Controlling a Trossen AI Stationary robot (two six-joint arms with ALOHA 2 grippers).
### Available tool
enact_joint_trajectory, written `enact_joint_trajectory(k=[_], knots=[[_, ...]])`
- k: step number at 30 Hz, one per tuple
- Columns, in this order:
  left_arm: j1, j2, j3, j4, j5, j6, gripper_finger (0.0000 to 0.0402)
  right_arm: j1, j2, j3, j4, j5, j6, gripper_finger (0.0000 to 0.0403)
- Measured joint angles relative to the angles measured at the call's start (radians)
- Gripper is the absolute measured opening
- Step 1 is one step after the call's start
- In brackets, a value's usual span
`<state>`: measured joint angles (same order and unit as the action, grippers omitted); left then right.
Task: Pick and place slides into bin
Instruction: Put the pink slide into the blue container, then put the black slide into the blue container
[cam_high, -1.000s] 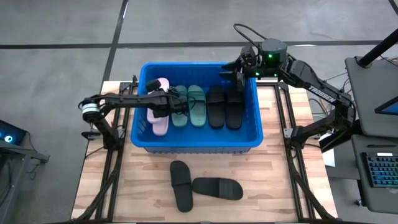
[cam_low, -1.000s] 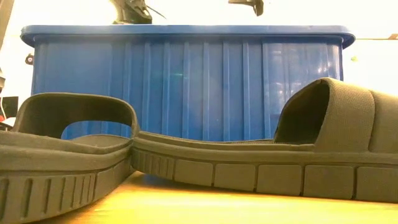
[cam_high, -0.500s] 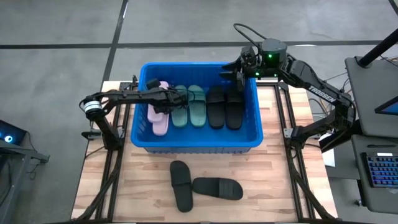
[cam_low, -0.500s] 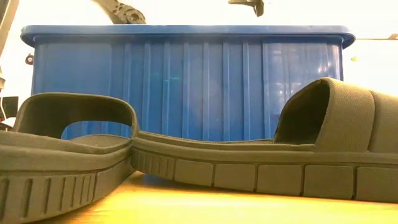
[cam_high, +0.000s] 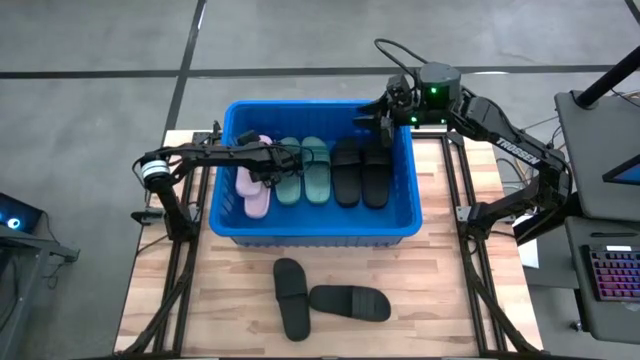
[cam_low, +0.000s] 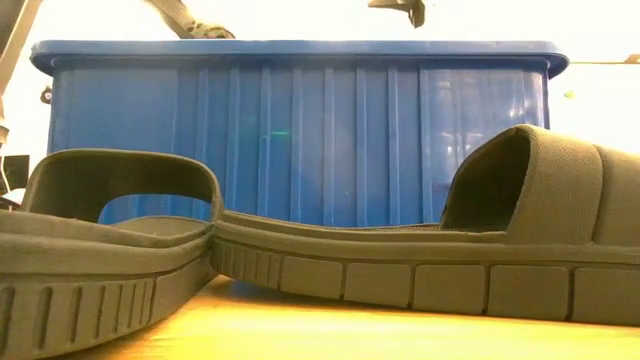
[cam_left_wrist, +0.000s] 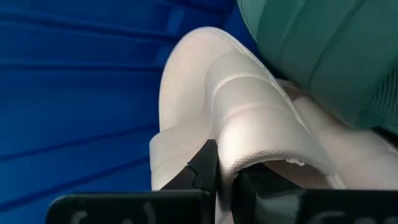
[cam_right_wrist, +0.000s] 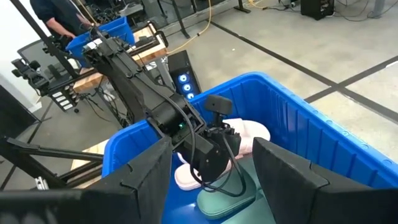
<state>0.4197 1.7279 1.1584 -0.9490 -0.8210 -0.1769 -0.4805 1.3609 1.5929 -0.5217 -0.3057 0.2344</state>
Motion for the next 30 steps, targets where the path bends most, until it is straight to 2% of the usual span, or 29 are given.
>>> enact_joint_trajectory(k=[5,13,19,25,30], knots=[[0.002,-0.01,0.005,-0.004,0.029,0.001,0.0046,0.0,0.0,0.0,0.0,0.0,-0.008,0.0215],[0.002,-0.023,0.008,-0.027,0.09,0.001,0.0165,0.0,0.0,0.0,0.0,0.0,-0.008,0.0215],[0.002,-0.068,0.008,-0.068,0.116,0.004,0.0236,0.0,0.0,0.0,0.0,0.0,-0.008,0.0215],[0.003,-0.125,0.008,-0.067,0.179,0.048,0.0288,0.0,0.0,0.0,0.0,0.0,-0.011,0.0215],[0.002,-0.169,0.01,-0.071,0.234,0.093,0.0312,0.0,0.0,0.0,0.001,0.0,-0.011,0.0215]])
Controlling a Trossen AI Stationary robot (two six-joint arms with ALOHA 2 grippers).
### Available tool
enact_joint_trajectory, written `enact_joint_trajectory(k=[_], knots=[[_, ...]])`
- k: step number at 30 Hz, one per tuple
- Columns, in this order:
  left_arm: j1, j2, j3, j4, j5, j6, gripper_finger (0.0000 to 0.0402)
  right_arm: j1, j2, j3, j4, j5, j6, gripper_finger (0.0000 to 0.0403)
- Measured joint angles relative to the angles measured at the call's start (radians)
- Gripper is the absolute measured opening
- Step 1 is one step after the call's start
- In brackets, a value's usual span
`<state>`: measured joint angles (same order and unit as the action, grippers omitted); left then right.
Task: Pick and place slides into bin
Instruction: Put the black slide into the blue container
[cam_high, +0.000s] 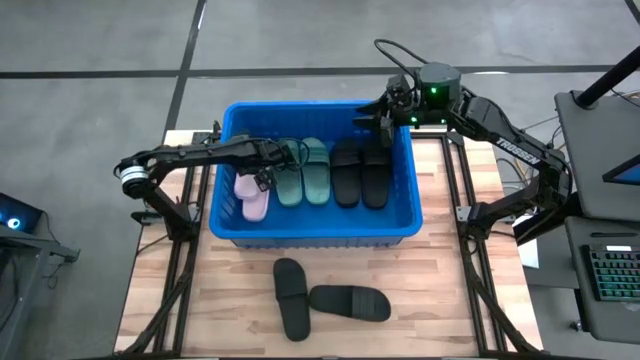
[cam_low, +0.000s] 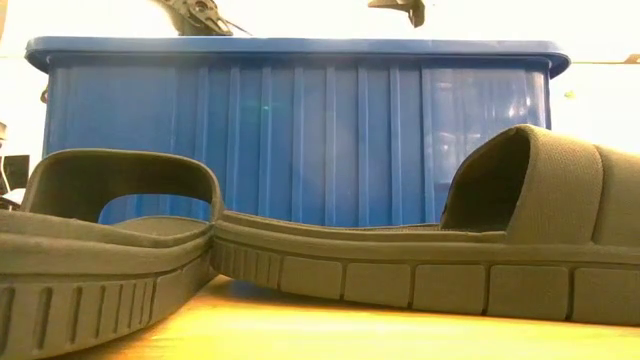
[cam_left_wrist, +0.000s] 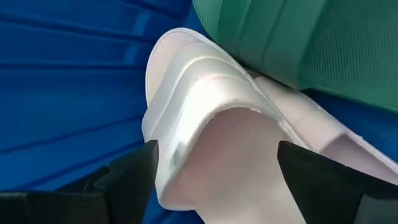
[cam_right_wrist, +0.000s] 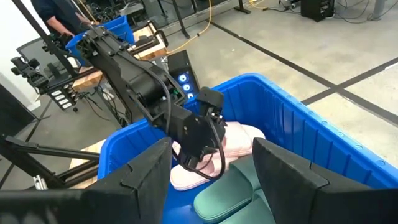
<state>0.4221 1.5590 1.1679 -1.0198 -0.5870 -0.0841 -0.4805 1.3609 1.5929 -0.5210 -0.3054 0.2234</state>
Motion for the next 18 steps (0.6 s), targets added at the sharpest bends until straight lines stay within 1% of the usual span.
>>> enact_joint_trajectory(k=[4,7,10,12,14,18], knots=[[-0.006,-0.046,0.007,-0.048,0.01,0.041,0.0315,0.0,0.0,0.0,0.0,0.0,0.001,0.0215],[-0.016,-0.081,0.04,-0.098,0.028,0.017,0.0315,0.0,0.0,0.0,0.0,0.0,0.003,0.0215],[-0.025,-0.147,0.078,-0.107,0.067,0.015,0.0311,0.0,0.0,0.0,0.001,0.0,0.004,0.0215],[-0.038,-0.196,0.112,-0.088,0.122,0.018,0.03,0.0,0.0,0.0,0.001,0.0,0.003,0.0215],[-0.044,-0.253,0.133,-0.057,0.217,0.022,0.0285,0.0,0.0,0.0,0.001,0.0,0.003,0.0215],[-0.05,-0.385,0.152,0.095,0.541,0.068,0.025,0.0,0.0,0.0,0.001,-0.012,-0.013,0.0215]])
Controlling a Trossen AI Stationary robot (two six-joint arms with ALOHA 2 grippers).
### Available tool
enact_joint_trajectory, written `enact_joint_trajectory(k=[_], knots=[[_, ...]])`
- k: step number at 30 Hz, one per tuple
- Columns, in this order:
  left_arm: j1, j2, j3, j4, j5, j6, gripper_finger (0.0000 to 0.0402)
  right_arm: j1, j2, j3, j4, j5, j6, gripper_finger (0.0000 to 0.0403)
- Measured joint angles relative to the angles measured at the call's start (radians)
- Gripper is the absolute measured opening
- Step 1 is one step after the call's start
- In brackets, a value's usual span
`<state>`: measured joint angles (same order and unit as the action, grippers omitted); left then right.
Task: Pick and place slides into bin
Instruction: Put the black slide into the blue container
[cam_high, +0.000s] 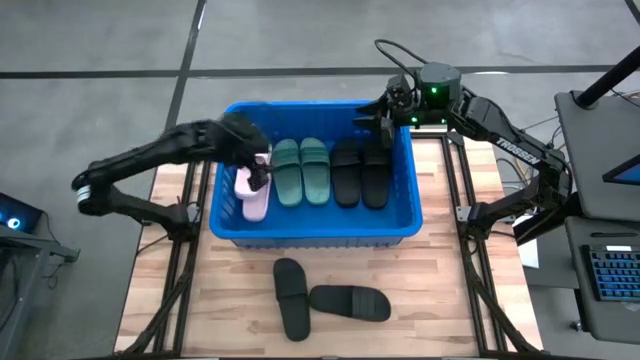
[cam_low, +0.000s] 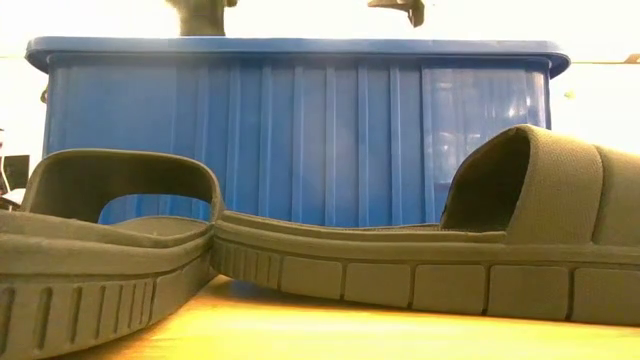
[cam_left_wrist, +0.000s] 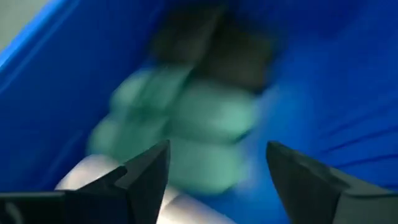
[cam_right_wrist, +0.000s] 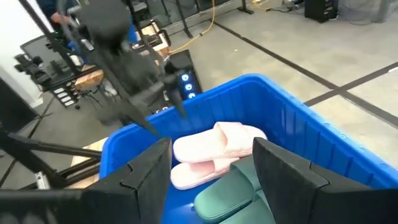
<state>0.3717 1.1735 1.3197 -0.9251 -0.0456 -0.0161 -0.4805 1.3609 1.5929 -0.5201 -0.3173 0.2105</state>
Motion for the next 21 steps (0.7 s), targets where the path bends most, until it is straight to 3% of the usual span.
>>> enact_joint_trajectory(k=[4,7,10,21], knots=[[0.0,-0.117,-0.001,0.165,0.303,-0.009,0.0225,0.007,-0.003,0.0,-0.001,-0.072,0.026,0.0215],[-0.001,-0.183,-0.002,0.239,0.441,-0.085,0.0217,0.025,-0.005,0.0,-0.005,-0.163,0.073,0.0215],[0.0,-0.235,-0.003,0.259,0.467,-0.126,0.0215,0.062,-0.007,0.0,-0.015,-0.214,0.135,0.0214],[0.0,-0.371,-0.004,0.257,0.468,-0.053,0.0214,0.305,-0.013,0.0,-0.086,-0.191,0.363,0.0214]])
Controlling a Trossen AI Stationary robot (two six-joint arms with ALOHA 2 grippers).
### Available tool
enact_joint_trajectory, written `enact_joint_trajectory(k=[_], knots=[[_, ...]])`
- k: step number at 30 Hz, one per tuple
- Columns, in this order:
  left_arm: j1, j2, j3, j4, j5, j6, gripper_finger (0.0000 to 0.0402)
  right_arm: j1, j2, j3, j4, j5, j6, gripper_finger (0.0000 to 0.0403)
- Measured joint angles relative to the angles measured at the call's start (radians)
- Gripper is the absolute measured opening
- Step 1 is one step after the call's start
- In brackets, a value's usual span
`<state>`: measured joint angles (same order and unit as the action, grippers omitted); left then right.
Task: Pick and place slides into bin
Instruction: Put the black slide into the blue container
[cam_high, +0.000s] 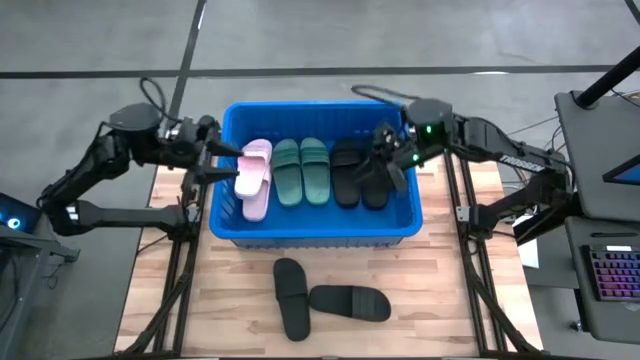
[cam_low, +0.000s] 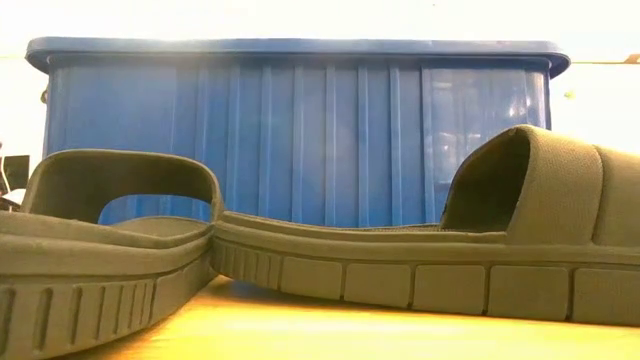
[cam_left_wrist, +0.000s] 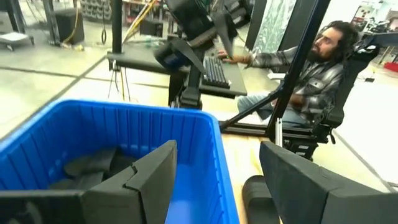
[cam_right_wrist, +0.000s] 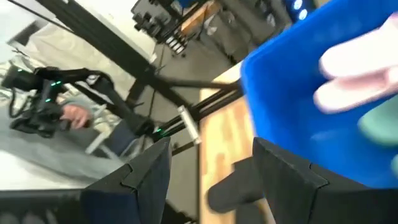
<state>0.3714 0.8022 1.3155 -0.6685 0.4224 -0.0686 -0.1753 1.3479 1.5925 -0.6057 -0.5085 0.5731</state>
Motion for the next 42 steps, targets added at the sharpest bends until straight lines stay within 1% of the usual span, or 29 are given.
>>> enact_joint_trajectory(k=[3,8,12,17,19,23,30,34,38,42], knots=[[0.0,-0.016,0.0,0.0,-0.001,0.001,0.0214,0.088,0.0,0.0,-0.016,0.062,0.092,0.0214],[0.0,-0.019,0.0,-0.001,-0.003,-0.003,0.0214,0.247,0.0,0.0,-0.081,0.215,0.214,0.0214],[0.0,-0.024,0.0,-0.003,-0.004,-0.004,0.0215,0.366,0.0,0.0,-0.172,0.389,0.351,0.0214],[0.0,-0.027,-0.001,-0.002,-0.024,-0.004,0.0215,0.515,0.007,0.0,-0.316,0.641,0.592,0.0214],[0.0,-0.032,-0.001,-0.003,-0.028,-0.004,0.0215,0.559,0.016,0.0,-0.384,0.708,0.694,0.0214],[0.0,-0.037,-0.002,-0.021,-0.028,-0.003,0.0215,0.634,0.048,-0.002,-0.474,0.748,0.9,0.0214],[0.0,-0.042,-0.012,-0.093,-0.037,-0.003,0.0215,0.775,0.145,-0.003,-0.477,0.755,1.087,0.0214],[0.0,-0.044,-0.014,-0.1,-0.038,-0.003,0.0215,0.839,0.214,-0.004,-0.501,0.774,1.247,0.0214],[0.0,-0.045,-0.013,-0.1,-0.038,-0.003,0.0215,0.88,0.295,-0.004,-0.497,0.793,1.371,0.0214],[0.0,-0.048,-0.013,-0.1,-0.038,-0.003,0.0215,0.892,0.383,-0.005,-0.474,0.796,1.495,0.0214]])
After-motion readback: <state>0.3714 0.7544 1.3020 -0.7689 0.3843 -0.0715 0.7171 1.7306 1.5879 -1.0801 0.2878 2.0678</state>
